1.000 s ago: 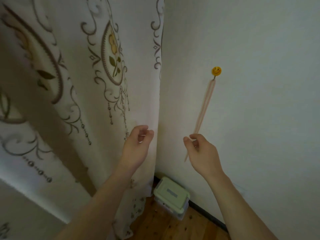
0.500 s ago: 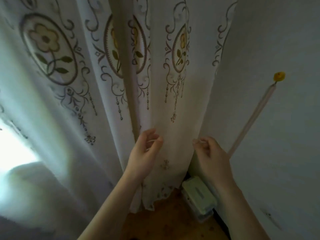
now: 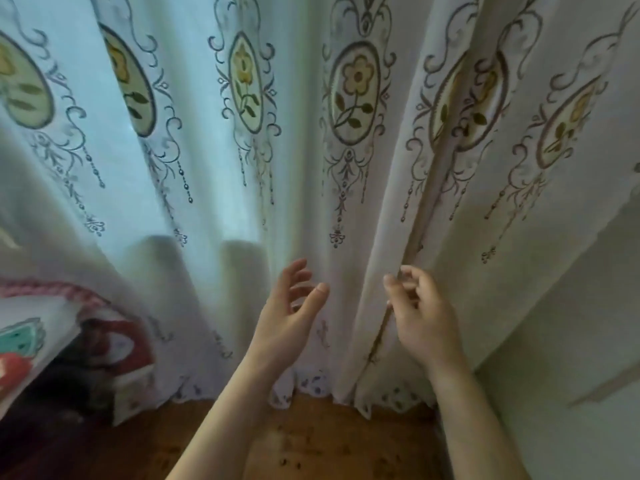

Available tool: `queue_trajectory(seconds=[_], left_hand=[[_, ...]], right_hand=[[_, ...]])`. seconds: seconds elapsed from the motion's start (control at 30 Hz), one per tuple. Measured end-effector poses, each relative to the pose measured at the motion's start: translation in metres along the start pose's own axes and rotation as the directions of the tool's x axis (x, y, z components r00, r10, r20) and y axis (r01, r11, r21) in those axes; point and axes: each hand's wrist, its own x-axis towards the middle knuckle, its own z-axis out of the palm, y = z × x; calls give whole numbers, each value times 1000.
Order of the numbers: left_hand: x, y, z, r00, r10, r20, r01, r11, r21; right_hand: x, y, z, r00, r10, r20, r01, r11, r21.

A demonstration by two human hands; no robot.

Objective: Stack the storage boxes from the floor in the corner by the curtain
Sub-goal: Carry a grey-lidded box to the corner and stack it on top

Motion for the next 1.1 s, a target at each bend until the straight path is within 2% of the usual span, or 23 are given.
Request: queue_trajectory(seconds=[0.23,0.33,0.53,0.63,0.7,0.77,0.8,0.87,0.93,1.1], left_hand=[[-70,3,-115,978,4,-210,23,992,126],[-116,6,-172,948,-4,-317,59,985,163],[-215,15,-259,857,-48,-513,133,983,130],[-275,19,-301,781,-71,-620,154,985,82],[-294,21,-313,766,-80,-638,173,981,84],[-340,23,-342,701,-90,-707,206,975,80],[-350,23,-348,691,-90,-717,210,974,80],[-398,21,-372,614,-97,-783,232,971,62],[-417,23,-382,592,-107,-799,258,964,62],[-490,29,-413,407,-118,-906,283,959,2]], right_hand=[[-48,-63,88,983,-89,162,69,989,128],[-85,-94,134,959,-159,235,128,981,143],[-169,-146,199,881,-270,389,210,959,191],[-223,-176,230,813,-359,458,289,932,217],[-240,-184,239,793,-379,478,291,924,249],[-280,-203,264,732,-421,535,315,906,283],[-289,-209,268,722,-427,545,309,903,299],[-328,-227,291,657,-462,596,311,886,344],[-344,-233,300,638,-469,611,295,882,369],[-411,-263,337,506,-513,693,312,858,407]])
